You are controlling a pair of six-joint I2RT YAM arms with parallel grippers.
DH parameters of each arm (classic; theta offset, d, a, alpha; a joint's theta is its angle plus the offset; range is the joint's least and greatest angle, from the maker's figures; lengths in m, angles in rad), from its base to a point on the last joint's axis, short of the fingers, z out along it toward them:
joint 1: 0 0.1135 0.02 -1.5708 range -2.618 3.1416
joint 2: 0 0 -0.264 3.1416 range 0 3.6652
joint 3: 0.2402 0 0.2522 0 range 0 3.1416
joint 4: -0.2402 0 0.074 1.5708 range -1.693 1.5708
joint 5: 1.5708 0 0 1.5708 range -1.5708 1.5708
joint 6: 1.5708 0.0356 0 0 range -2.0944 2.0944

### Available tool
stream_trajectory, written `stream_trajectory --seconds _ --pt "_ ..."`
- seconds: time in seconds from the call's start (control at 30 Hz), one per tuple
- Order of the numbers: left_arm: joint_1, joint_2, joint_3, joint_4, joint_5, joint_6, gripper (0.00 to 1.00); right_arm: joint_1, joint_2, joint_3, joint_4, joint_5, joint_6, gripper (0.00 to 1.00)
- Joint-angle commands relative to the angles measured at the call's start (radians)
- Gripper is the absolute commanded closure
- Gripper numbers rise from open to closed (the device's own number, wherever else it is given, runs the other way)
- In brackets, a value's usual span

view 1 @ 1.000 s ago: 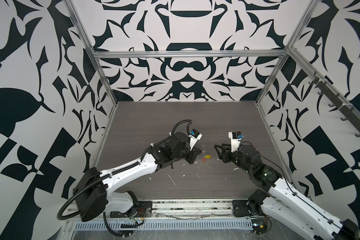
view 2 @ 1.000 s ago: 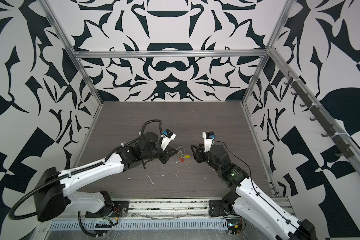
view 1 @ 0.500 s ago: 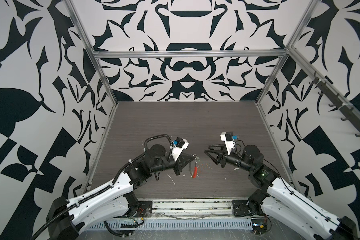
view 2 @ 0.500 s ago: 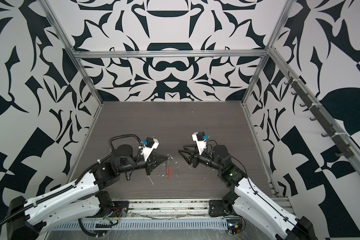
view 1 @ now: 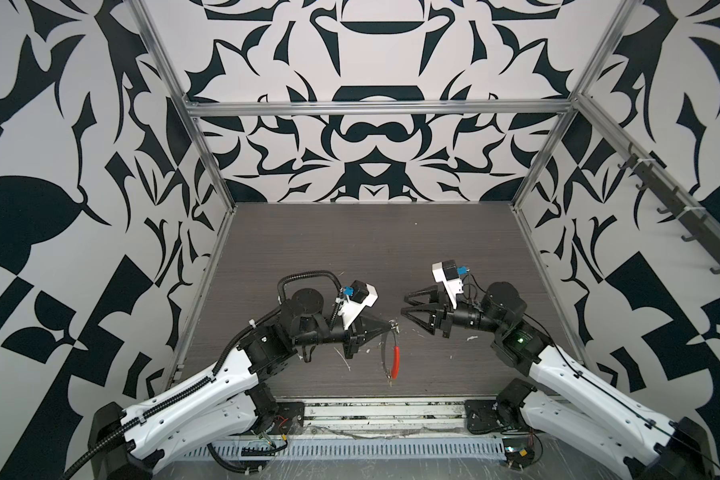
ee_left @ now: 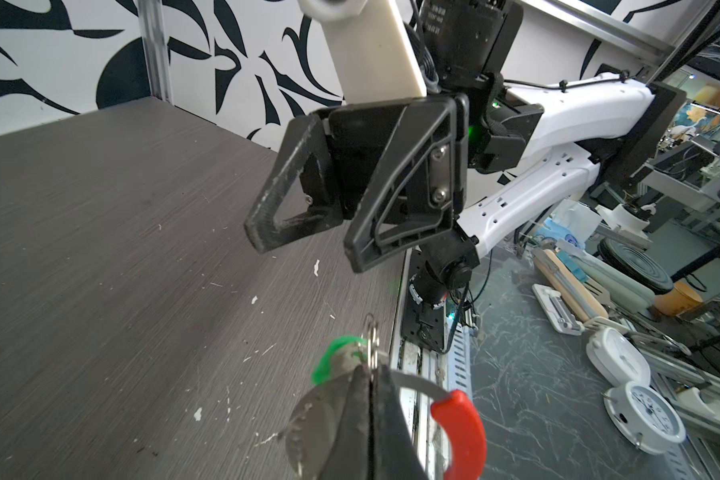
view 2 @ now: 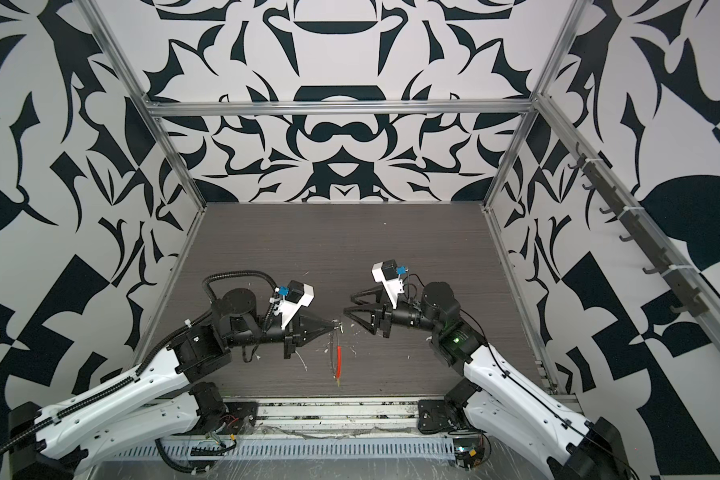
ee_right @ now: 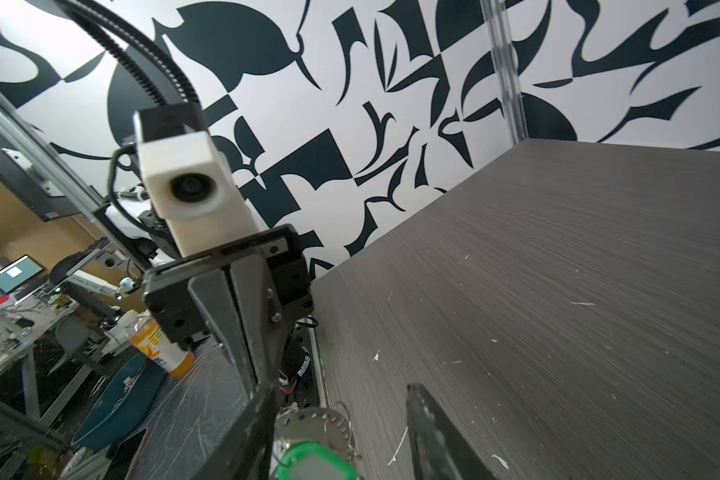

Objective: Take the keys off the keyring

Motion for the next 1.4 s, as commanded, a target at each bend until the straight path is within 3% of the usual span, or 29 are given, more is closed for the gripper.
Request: stream_trajectory --seconds 0.0,0.43,0.7,1.0,1.37 --pt "-0.002 -0.029 0.039 -0.005 0.044 0.017 1.0 0.018 -0.014 0.047 0.046 -0.065 -0.004 0.48" --pt "-0.001 -0.07 0.047 -0.017 0.046 0.017 1.0 0.099 -0.021 0.072 -0.088 -0.046 -0.111 0.5" --pt "-0.003 -0.08 0.054 -0.016 0.044 0.011 1.0 0.112 -0.015 0.078 -0.11 -0.042 -0.134 0.59" --pt "-0.002 -0.055 0.068 -0.005 0.072 -0.006 1.0 0.136 -0.017 0.089 -0.114 -0.027 -0.15 0.54" --pt "-0.003 -0.034 0.08 0.003 0.078 -0.015 1.0 0.147 -0.03 0.096 -0.148 -0.029 -0.176 0.8"
